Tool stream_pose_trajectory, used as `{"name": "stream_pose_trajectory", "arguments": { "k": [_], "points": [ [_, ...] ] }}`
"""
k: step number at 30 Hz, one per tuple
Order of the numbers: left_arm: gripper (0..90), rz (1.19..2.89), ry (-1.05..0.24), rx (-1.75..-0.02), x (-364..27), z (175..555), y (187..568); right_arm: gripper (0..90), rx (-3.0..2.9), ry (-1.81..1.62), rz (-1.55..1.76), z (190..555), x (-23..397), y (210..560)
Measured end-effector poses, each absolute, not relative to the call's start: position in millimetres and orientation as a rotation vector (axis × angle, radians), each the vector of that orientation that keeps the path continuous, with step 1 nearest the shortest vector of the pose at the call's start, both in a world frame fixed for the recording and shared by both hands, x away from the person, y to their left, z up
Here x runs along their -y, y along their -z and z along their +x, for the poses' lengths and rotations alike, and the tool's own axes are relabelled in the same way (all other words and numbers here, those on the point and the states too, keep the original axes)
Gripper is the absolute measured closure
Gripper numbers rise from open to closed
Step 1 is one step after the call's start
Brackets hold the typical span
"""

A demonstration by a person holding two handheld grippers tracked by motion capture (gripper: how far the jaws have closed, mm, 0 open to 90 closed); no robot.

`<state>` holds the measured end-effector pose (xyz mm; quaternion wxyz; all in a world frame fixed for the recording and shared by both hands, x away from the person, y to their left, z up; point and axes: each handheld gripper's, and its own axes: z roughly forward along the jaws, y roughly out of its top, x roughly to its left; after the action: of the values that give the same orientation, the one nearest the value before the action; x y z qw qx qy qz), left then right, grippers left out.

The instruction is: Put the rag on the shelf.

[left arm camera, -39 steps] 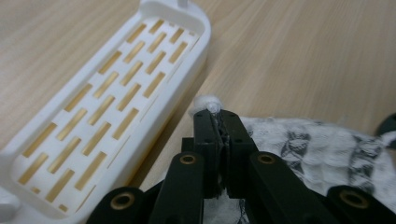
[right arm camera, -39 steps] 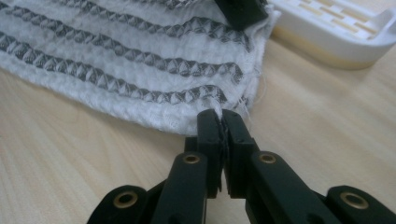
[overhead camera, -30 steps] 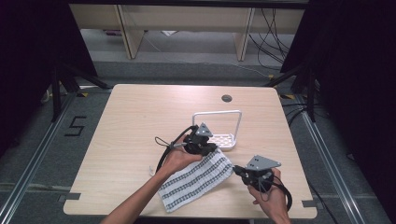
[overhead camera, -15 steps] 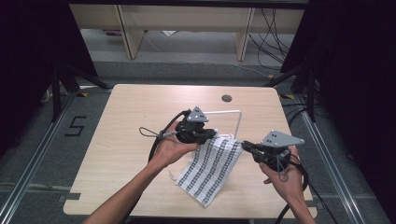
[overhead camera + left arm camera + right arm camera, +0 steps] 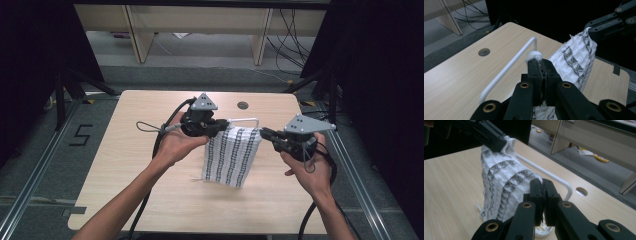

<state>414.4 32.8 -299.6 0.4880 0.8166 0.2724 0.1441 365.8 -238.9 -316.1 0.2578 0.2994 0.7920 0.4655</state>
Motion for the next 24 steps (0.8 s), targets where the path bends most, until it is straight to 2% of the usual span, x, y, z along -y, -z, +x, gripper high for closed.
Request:
{"name": "stream_pose_trajectory", "arguments": {
  "k": [9,24],
  "points": [
    [86.2,1.928,-0.360,-0.724,-32.0,434.3,271.9,88.5,-2.142,-1.237,0.826,394.7,238.3,284.9],
    [86.1,1.870,-0.395,-0.819,-19.4,465.0,261.5,88.6,-2.093,-1.200,0.877,445.0,240.1,265.9]
  ]
}}
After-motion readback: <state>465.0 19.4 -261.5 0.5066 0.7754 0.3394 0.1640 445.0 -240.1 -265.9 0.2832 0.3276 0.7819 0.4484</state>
